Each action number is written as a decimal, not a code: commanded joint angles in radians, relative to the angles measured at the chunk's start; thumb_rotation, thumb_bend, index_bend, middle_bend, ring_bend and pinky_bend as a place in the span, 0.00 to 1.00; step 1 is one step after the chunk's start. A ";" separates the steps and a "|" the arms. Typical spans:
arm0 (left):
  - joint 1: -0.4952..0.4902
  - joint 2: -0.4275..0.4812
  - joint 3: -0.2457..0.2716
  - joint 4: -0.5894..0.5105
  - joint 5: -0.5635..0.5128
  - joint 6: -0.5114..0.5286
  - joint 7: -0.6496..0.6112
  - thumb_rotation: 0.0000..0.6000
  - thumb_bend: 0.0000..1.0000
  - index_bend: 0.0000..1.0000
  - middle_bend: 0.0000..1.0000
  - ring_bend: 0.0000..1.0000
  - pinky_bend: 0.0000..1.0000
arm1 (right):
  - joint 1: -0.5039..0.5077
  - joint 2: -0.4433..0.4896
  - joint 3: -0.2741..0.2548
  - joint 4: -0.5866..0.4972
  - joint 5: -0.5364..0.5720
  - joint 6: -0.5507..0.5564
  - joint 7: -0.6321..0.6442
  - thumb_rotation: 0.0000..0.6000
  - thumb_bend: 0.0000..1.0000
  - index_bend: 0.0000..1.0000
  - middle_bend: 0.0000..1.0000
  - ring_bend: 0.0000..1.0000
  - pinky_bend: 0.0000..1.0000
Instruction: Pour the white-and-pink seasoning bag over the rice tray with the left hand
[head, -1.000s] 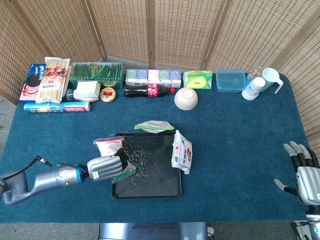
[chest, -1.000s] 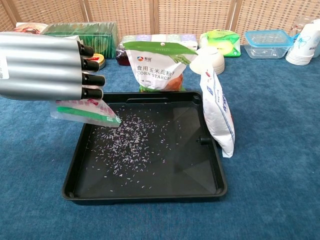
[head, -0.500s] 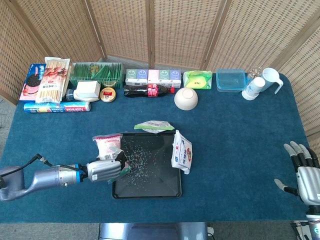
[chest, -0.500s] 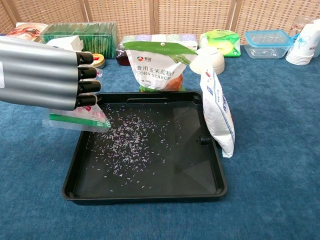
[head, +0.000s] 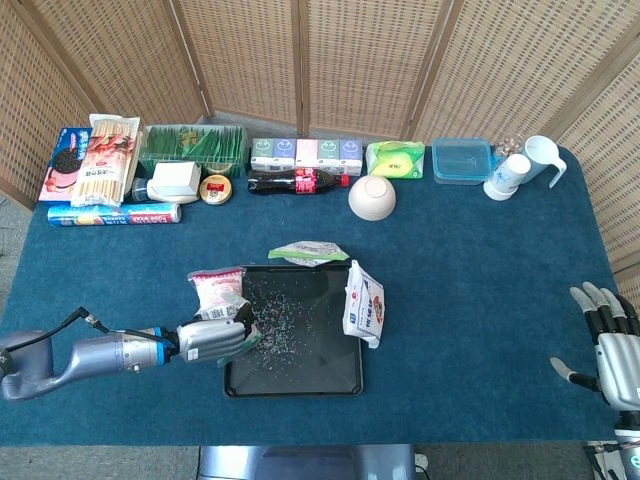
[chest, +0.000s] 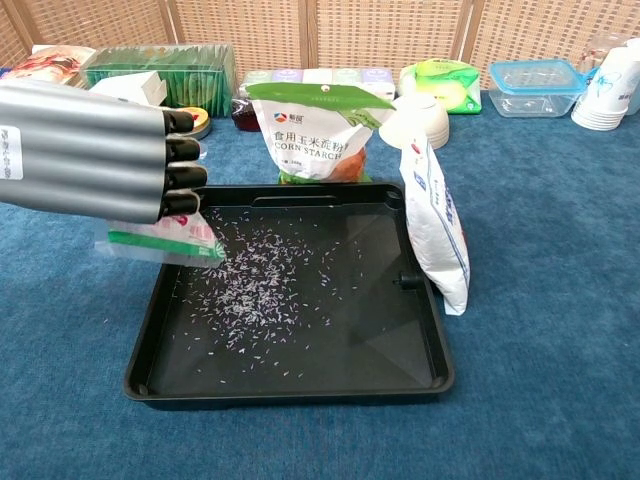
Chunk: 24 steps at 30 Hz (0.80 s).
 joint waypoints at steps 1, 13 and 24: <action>0.061 -0.042 -0.018 0.010 -0.075 0.092 -0.054 1.00 0.38 0.78 0.62 0.58 0.60 | 0.001 0.000 0.000 0.001 0.000 -0.001 -0.001 1.00 0.00 0.08 0.02 0.00 0.00; 0.303 -0.172 -0.039 0.028 -0.363 0.379 -0.290 1.00 0.38 0.78 0.61 0.58 0.60 | 0.001 -0.004 -0.002 -0.003 0.000 -0.003 -0.013 1.00 0.00 0.08 0.02 0.00 0.00; 0.458 -0.382 -0.059 0.173 -0.576 0.531 -0.692 1.00 0.35 0.78 0.61 0.58 0.60 | 0.006 -0.016 -0.008 -0.006 -0.006 -0.012 -0.041 1.00 0.00 0.08 0.02 0.00 0.00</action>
